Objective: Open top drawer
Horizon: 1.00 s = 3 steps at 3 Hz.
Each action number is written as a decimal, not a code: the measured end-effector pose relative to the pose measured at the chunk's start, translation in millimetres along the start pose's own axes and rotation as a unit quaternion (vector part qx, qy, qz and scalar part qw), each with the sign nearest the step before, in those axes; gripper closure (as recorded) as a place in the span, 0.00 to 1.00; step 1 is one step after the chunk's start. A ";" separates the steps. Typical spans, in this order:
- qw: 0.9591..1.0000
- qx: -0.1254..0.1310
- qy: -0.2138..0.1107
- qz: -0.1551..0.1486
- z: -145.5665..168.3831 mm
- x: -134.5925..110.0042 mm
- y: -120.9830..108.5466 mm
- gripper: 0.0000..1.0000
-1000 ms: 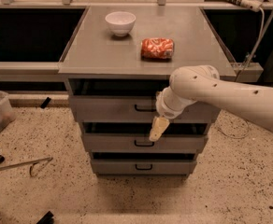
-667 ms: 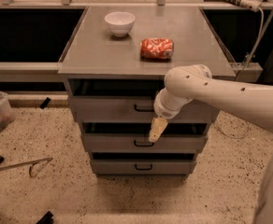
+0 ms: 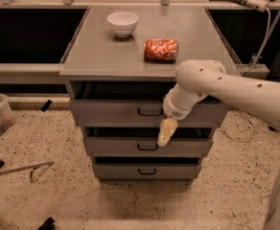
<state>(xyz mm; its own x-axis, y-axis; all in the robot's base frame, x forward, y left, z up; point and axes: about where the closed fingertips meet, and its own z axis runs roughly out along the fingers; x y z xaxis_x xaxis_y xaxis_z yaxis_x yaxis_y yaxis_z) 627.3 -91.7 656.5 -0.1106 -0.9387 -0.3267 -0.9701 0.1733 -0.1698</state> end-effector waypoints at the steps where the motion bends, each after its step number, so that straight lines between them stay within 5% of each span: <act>1: 0.999 -0.039 0.000 0.019 -13.5 6.0 23.3 0.00; 3: 0.998 -0.062 0.007 0.017 -7.0 7.7 37.1 0.00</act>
Offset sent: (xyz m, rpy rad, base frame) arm -0.0262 -0.0057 0.0064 0.0169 0.0847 -0.0101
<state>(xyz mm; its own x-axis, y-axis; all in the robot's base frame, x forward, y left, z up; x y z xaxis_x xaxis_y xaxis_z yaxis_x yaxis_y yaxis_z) 589.0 -94.6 654.2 -0.1456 -0.9369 -0.3180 -0.9850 0.1673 -0.0418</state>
